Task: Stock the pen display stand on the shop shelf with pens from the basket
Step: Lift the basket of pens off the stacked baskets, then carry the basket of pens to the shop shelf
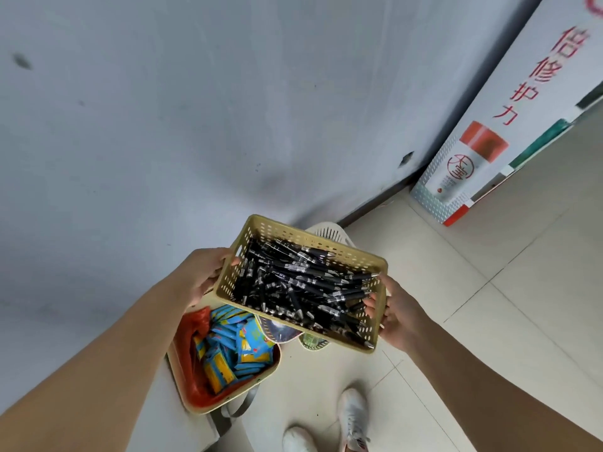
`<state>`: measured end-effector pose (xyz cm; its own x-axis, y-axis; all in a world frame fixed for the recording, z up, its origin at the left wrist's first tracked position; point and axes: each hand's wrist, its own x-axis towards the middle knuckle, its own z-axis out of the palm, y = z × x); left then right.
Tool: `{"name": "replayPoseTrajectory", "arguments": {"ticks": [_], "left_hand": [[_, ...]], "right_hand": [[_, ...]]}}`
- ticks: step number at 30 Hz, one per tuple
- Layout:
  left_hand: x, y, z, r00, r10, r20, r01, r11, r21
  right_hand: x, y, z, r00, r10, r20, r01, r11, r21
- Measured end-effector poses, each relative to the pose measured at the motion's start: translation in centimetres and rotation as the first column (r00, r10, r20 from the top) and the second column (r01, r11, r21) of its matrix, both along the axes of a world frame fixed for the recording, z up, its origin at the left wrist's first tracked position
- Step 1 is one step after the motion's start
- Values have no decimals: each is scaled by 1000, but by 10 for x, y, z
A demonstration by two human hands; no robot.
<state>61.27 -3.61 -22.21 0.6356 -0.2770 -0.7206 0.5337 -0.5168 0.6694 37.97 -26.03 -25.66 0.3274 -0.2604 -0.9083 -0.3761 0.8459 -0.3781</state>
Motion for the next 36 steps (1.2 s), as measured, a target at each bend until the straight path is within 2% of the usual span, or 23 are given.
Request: {"name": "replayPoseTrajectory", "arguments": {"ticks": [12, 19, 23, 36], "left_hand": [[-22, -19, 132, 997, -42, -63, 25, 969, -245], [-40, -49, 162, 998, -64, 11, 65, 961, -269], [-55, -77, 174, 993, -117, -6, 110, 951, -289], [-146, -215, 196, 986, -166, 3, 160, 941, -297]], "right_hand": [[-22, -57, 119, 977, -57, 207, 76, 993, -85], [-42, -83, 166, 966, -97, 242, 146, 970, -193], [-63, -100, 187, 958, -162, 237, 220, 944, -247], [-175, -199, 213, 933, -264, 244, 328, 904, -274]]}}
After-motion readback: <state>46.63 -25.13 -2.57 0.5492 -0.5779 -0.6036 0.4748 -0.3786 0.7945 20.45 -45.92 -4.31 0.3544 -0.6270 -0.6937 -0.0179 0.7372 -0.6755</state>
